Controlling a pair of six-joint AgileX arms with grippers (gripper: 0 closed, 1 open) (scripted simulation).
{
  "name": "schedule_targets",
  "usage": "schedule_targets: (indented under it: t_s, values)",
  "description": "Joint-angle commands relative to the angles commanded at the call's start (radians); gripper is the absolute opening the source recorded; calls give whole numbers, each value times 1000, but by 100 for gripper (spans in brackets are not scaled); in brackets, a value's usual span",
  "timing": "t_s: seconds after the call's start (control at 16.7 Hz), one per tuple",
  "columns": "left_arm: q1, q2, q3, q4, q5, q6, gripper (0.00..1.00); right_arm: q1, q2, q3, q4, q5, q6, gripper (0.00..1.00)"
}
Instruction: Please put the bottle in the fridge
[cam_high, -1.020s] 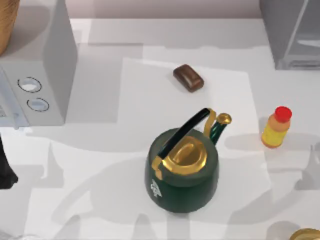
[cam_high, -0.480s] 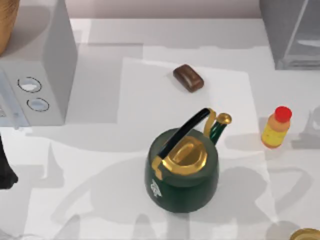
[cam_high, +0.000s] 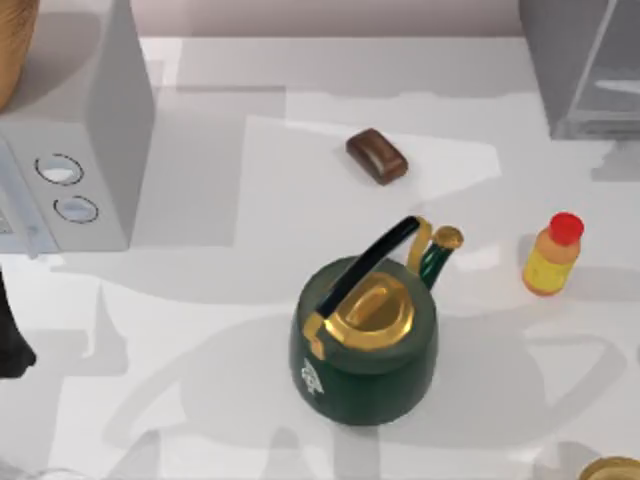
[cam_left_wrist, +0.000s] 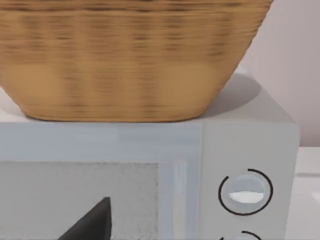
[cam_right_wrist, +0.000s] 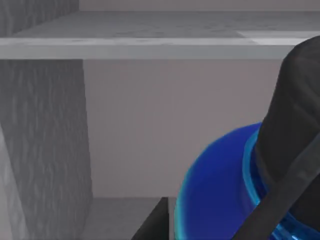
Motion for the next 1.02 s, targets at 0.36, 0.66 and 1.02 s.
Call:
schedule_targets:
  t_s: [0.36,0.66,1.02]
  values:
    - [0,0,0,0,0,0,100,-50,511,214,247,-71,-4,1]
    - [0,0,0,0,0,0,100,-66,659,280,324,-94,-6,1]
    - [0,0,0,0,0,0,100,-61,660,287,320,-90,-5,1]
